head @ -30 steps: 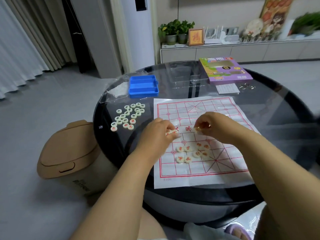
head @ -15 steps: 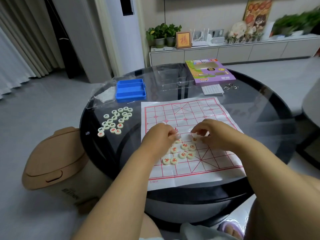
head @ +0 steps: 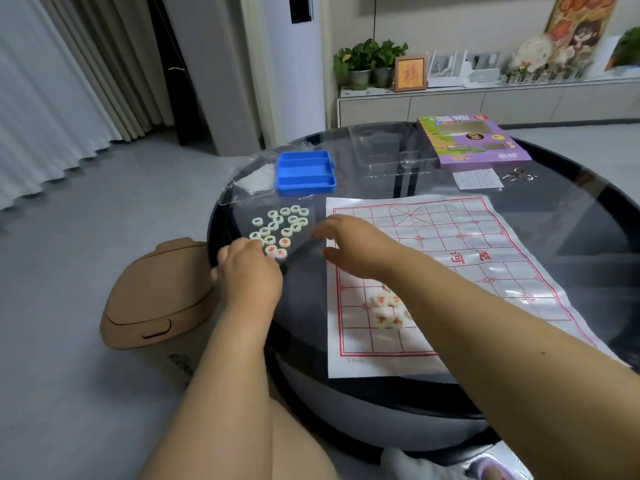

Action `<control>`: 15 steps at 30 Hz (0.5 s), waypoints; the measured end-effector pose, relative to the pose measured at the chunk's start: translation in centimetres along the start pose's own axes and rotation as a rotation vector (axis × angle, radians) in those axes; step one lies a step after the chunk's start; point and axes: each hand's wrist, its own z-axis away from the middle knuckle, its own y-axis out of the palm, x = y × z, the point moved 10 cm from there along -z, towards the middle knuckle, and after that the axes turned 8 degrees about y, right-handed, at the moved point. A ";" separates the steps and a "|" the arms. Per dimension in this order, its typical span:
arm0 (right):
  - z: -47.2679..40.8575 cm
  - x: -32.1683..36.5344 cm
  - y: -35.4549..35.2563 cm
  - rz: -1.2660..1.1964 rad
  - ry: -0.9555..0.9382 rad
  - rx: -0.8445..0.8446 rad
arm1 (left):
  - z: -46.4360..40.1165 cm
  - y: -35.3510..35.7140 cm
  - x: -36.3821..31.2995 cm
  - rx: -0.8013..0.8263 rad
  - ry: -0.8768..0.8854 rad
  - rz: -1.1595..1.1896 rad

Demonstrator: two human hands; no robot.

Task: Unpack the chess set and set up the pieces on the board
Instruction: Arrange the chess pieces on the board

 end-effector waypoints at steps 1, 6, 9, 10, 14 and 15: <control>-0.8 0.9 0.9 0.009 -0.025 0.014 | -0.1 0.4 0.6 0.038 -0.011 -0.003; -3.8 3.3 5.6 0.193 -0.127 0.108 | 0.3 2.4 1.3 0.183 -0.029 -0.048; -4.5 3.0 7.4 0.282 -0.127 0.145 | 0.4 2.9 0.6 0.203 0.018 -0.057; -4.6 2.8 7.6 0.316 -0.130 0.134 | 0.5 2.9 0.3 0.201 0.034 -0.046; -4.7 2.2 7.2 0.272 -0.127 0.047 | 0.0 2.3 0.3 0.133 0.060 0.023; -4.6 2.2 6.9 0.253 -0.121 0.033 | -0.4 2.3 0.5 0.115 0.059 0.035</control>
